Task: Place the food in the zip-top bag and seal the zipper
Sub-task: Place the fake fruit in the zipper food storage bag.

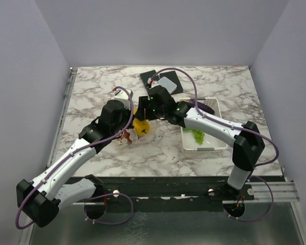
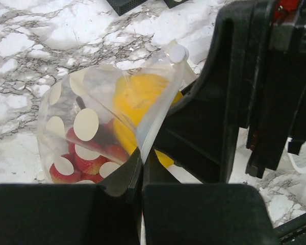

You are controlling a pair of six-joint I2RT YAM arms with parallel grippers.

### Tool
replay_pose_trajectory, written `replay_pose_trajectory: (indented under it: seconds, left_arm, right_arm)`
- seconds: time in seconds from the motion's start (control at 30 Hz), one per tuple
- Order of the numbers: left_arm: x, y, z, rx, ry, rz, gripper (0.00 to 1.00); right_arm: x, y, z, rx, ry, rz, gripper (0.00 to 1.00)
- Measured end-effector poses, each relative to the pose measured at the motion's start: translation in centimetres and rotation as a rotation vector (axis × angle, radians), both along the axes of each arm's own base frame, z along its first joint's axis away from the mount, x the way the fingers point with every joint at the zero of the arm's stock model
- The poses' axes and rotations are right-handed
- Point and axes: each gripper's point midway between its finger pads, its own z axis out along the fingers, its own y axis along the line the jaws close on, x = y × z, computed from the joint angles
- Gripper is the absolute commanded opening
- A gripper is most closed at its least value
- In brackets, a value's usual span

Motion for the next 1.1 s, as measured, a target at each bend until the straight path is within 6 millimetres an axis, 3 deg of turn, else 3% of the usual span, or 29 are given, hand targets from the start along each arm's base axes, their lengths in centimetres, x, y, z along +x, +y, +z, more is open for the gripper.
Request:
replay_pose_trajectory:
  seconds: [0.2, 0.47, 0.83, 1.1]
  left_arm:
    - [0.0, -0.1, -0.1, -0.001, 0.005, -0.006, 0.0]
    - [-0.1, -0.1, -0.1, 0.0, 0.006, -0.008, 0.0]
    - [-0.1, -0.1, -0.2, 0.002, 0.009, -0.007, 0.0]
    - [-0.2, -0.1, -0.2, 0.002, 0.009, -0.009, 0.0]
  right_arm:
    - [1.5, 0.6, 0.3, 0.032, -0.018, -0.08, 0.61]
    - [2.0, 1.0, 0.6, 0.068, -0.028, -0.108, 0.77]
    - [1.1, -0.1, -0.4, 0.053, -0.016, -0.104, 0.78]
    - [-0.7, -1.5, 2.4, 0.097, -0.041, -0.068, 0.77]
